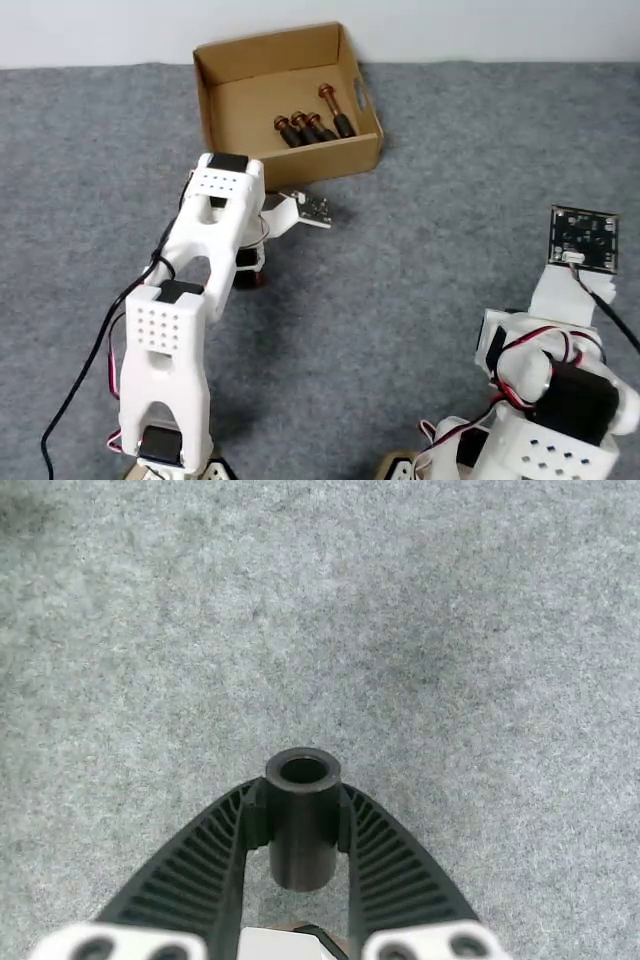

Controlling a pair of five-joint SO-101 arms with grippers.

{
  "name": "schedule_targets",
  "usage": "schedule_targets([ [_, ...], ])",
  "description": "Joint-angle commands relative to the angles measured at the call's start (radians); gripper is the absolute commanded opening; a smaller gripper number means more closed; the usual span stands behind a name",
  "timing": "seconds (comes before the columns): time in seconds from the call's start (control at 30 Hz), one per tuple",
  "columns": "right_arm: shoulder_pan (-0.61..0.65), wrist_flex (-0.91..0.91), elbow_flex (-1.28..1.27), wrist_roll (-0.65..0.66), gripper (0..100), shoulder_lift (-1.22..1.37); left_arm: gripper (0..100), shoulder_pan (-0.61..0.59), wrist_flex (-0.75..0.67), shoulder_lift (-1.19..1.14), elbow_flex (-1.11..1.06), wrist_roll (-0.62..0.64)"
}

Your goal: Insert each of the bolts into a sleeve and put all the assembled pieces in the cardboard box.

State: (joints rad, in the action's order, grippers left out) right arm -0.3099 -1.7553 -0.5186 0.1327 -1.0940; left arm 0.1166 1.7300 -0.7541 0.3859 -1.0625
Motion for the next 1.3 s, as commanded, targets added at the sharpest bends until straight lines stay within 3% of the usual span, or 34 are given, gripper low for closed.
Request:
schedule_targets([
  [0.0, -0.01, -0.039, 0.005, -0.005, 0.8, -0.005, 1, 0.003, 0.023, 0.138, -0.007, 0.057],
  [0.23, -0.01, -0.042, 0.009, -0.005, 0.8, -0.008, 1, 0.005, 0.021, 0.46, -0.245, 0.241],
  [0.53, -0.005, -0.039, 0.003, -0.005, 0.8, -0.202, 1, 0.005, -0.009, 0.945, -0.524, 0.637],
  [0.63, -0.005, -0.038, 0.003, -0.011, 0.8, -0.252, 1, -0.002, -0.101, 1.073, -0.585, 0.692],
  [0.8, -0.005, -0.013, -0.043, -0.014, 0.8, -0.303, 0, -0.003, -0.278, 1.275, -0.73, 0.893],
  [1.07, -0.002, 0.236, -0.256, -0.072, 0.8, -0.427, 0, -0.003, -0.569, 1.603, -0.984, 1.105],
  [1.27, 0.163, 0.34, -0.4, -0.077, 0.8, -0.504, 1, 0.006, -0.664, 1.791, -1.095, 1.309],
])
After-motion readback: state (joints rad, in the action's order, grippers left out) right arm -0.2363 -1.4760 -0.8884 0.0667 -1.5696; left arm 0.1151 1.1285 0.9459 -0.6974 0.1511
